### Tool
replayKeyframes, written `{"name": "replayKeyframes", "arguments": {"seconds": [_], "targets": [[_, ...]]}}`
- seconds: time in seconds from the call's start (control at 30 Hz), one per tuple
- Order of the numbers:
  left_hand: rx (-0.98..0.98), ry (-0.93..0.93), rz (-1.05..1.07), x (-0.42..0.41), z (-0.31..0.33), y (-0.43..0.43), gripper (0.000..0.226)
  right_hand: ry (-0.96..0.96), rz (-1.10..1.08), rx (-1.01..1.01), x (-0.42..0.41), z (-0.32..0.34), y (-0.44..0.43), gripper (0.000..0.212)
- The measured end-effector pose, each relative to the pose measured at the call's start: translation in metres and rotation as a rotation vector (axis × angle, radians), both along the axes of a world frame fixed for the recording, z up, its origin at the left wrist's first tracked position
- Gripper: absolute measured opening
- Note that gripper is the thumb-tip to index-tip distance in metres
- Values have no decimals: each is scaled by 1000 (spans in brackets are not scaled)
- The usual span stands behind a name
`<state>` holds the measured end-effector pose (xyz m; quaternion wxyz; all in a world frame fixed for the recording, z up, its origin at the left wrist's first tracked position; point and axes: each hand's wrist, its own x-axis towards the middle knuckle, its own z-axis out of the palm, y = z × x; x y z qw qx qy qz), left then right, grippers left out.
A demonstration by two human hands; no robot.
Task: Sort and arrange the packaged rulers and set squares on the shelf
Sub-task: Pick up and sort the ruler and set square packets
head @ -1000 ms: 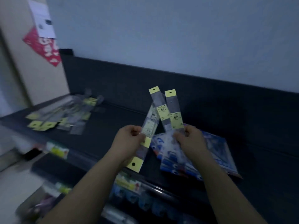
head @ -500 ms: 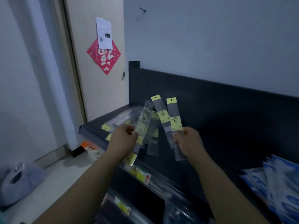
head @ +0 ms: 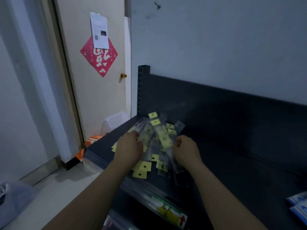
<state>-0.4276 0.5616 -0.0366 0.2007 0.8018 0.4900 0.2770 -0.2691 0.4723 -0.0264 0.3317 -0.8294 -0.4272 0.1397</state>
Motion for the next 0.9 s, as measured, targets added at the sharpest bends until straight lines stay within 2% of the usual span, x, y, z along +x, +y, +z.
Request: {"name": "replayKeyframes", "arguments": {"seconds": [0.13,0.2,0.37,0.53,0.67,0.9], "targets": [[166,108,-14,-2,-2,4,34,-141,49,-40,0,2,-1,14],[229,146,-47,0,2,0,37,-181,73,-40,0,6,-4,25],[337,108,-191,14,14,-15,33,-261,67,7,-1,18,-27,28],[306,32,-372,36,17,-42,37,-380,-11,53,10,16,-64,40],[280,-19,-485,58,12,-76,36,-429,-104,80,19,11,-108,41],[304,-38,-694,107,14,-150,34,-456,-298,-1,46,11,-204,42]]}}
